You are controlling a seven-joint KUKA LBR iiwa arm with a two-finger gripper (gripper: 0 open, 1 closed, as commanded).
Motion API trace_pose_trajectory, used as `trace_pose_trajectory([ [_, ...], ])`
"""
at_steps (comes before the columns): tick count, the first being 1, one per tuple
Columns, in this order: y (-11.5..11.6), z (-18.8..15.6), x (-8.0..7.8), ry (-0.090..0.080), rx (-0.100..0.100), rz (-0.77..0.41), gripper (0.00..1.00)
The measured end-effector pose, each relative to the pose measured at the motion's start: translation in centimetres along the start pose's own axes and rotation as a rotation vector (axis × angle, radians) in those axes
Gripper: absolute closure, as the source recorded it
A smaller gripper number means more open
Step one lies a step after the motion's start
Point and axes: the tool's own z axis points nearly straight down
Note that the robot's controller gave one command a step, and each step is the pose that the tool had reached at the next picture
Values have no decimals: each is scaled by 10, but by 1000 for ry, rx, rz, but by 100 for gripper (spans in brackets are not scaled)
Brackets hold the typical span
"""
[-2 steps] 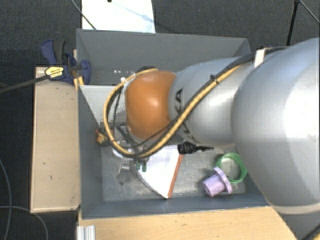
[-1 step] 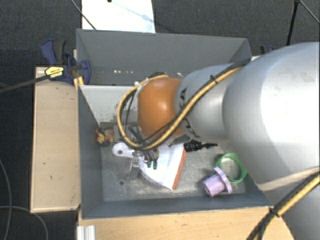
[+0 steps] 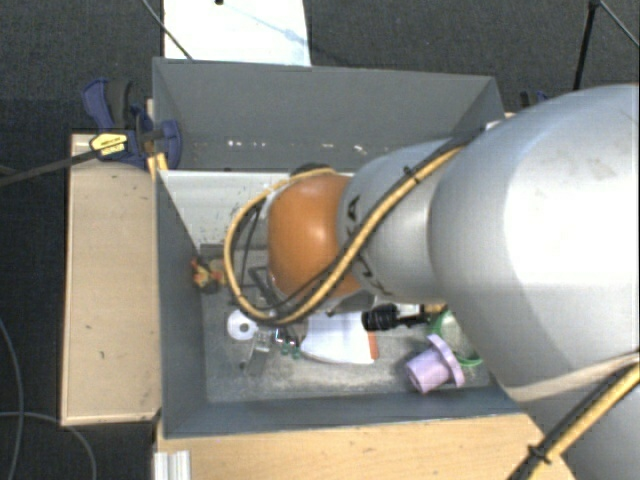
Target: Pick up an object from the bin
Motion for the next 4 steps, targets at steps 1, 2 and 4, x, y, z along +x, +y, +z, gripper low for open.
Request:
trace_pose_trajectory([
  [1,-5,1,-31,-5,-3,-111,0],
  [2,1,-1,-1,-3,-3,1,100],
  [4,0,-5,0,2,1,2,100],
])
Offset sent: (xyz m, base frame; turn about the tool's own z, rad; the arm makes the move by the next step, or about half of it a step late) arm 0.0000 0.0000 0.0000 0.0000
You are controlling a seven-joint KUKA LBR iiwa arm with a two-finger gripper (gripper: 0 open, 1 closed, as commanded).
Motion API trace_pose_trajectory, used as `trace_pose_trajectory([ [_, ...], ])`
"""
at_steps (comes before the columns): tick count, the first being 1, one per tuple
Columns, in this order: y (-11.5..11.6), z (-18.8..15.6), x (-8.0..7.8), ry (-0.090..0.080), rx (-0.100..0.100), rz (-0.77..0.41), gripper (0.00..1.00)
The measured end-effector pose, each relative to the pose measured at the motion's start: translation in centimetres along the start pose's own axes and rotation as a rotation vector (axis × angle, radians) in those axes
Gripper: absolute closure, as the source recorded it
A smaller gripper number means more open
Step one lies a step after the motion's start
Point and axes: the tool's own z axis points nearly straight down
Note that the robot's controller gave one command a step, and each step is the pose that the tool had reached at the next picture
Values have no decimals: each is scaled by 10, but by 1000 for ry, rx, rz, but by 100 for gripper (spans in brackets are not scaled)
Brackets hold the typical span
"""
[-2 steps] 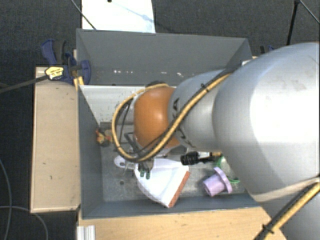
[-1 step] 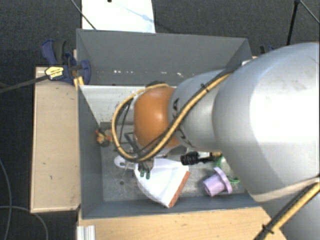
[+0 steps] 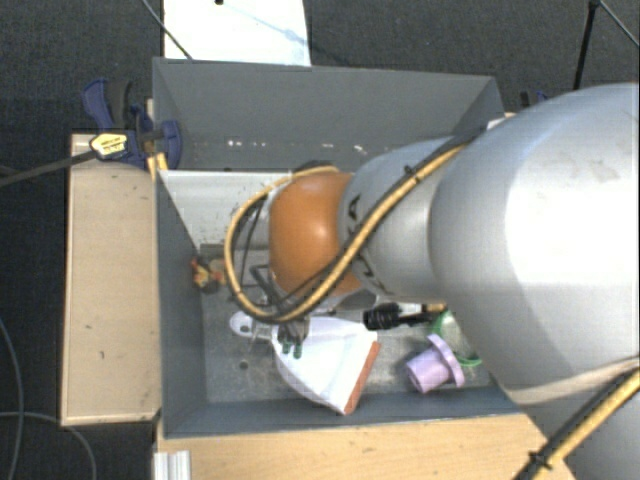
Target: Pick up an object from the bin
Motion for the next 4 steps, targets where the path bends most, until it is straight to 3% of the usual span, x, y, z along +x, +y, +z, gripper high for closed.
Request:
trace_pose_trajectory([
  [4,0,-58,-1,-1,0,2,100],
])
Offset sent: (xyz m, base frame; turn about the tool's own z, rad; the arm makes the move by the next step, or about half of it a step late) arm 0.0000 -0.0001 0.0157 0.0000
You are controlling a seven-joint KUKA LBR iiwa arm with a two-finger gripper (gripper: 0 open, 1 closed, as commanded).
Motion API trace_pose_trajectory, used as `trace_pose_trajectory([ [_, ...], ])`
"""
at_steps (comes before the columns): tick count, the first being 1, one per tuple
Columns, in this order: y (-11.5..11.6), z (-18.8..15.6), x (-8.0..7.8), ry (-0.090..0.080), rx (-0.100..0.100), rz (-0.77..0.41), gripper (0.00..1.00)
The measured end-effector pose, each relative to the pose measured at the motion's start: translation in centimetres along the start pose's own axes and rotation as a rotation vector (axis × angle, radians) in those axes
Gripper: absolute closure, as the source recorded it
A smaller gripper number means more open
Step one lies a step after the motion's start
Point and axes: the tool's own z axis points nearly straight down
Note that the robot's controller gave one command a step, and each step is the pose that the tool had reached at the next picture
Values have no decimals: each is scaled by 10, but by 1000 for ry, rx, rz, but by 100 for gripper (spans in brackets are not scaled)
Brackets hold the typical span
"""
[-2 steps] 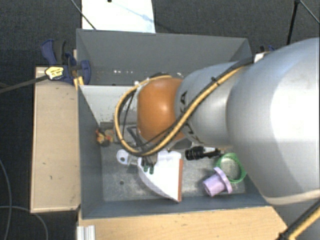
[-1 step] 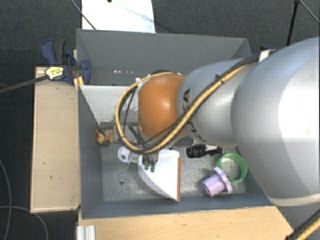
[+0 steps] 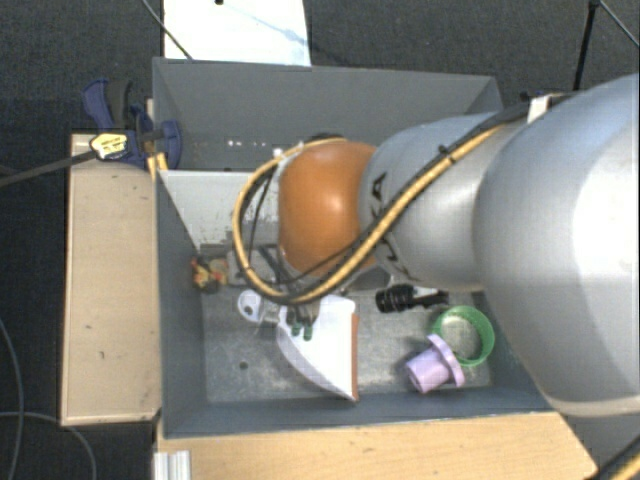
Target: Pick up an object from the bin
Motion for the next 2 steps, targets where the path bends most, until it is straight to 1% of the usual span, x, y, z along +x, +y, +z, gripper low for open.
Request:
trace_pose_trajectory([
  [2,0,-20,-1,0,0,1,100],
])
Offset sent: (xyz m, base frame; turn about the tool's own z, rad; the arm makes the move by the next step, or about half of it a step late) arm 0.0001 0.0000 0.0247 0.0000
